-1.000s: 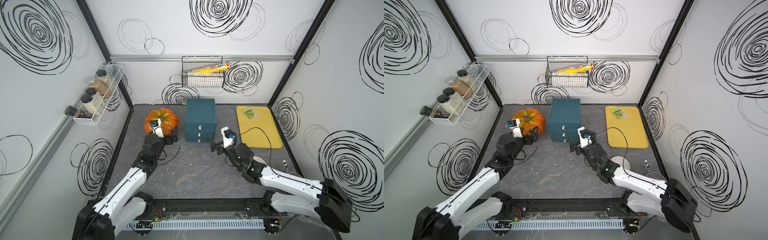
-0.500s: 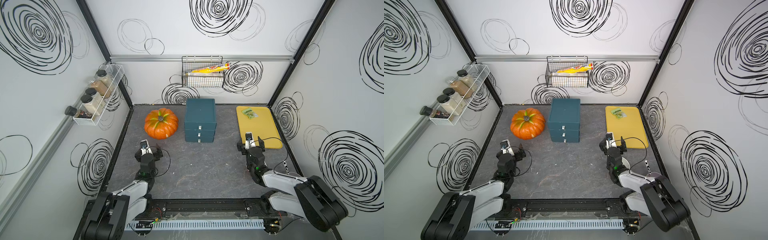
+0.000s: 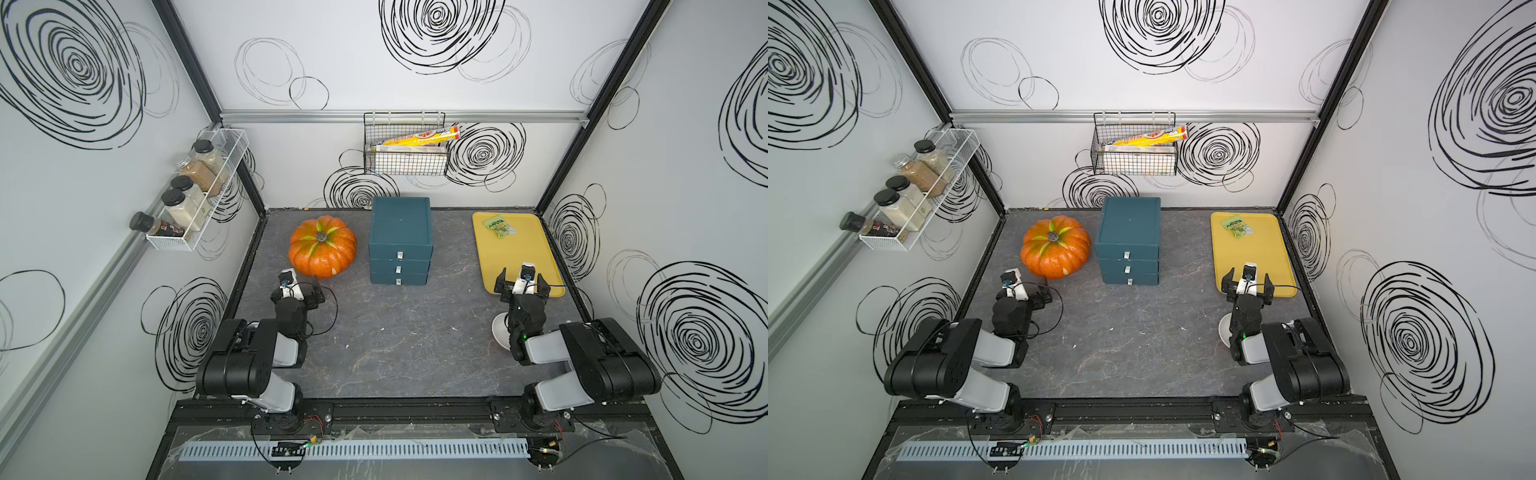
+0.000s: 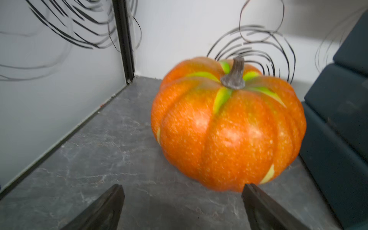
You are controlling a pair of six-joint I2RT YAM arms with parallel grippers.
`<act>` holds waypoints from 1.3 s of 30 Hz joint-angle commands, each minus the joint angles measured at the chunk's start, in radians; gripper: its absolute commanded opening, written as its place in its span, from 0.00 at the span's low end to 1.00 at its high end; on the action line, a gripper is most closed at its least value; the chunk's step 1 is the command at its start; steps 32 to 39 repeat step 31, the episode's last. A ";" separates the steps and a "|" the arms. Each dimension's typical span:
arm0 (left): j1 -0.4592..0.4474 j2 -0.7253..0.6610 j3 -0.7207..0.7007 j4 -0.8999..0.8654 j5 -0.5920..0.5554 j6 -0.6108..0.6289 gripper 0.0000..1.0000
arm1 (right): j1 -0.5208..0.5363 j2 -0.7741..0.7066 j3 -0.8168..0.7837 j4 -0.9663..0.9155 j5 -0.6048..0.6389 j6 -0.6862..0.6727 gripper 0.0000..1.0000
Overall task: Place the plugs into the drawer by color
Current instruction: Reset both arms
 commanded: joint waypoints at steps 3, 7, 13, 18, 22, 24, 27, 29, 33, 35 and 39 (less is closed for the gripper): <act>-0.019 0.010 0.063 0.029 0.013 0.038 0.99 | -0.031 -0.008 0.057 -0.185 -0.080 0.094 1.00; -0.020 0.005 0.064 0.022 0.010 0.039 0.99 | -0.032 -0.015 0.038 -0.132 -0.068 0.095 1.00; -0.025 0.005 0.058 0.030 0.002 0.041 0.99 | -0.030 0.012 0.029 -0.074 -0.109 0.061 1.00; -0.025 0.001 0.063 0.013 0.003 0.043 0.99 | -0.030 0.030 0.012 -0.005 -0.111 0.055 1.00; -0.027 0.001 0.064 0.016 0.002 0.044 0.99 | -0.032 0.033 0.010 -0.002 -0.110 0.054 1.00; -0.027 0.003 0.062 0.021 0.001 0.043 0.99 | -0.030 0.023 0.017 -0.031 -0.110 0.058 1.00; -0.027 0.003 0.063 0.019 0.000 0.044 0.99 | -0.031 0.033 0.019 -0.021 -0.112 0.057 1.00; -0.027 0.002 0.064 0.018 0.000 0.044 0.99 | -0.036 0.031 0.032 -0.057 -0.125 0.063 1.00; -0.027 0.002 0.063 0.018 0.000 0.044 0.99 | -0.037 0.024 0.010 -0.020 -0.119 0.061 1.00; -0.027 0.002 0.063 0.018 0.000 0.044 0.99 | -0.037 0.024 0.010 -0.020 -0.119 0.061 1.00; -0.027 0.002 0.063 0.018 0.000 0.044 0.99 | -0.037 0.024 0.010 -0.020 -0.119 0.061 1.00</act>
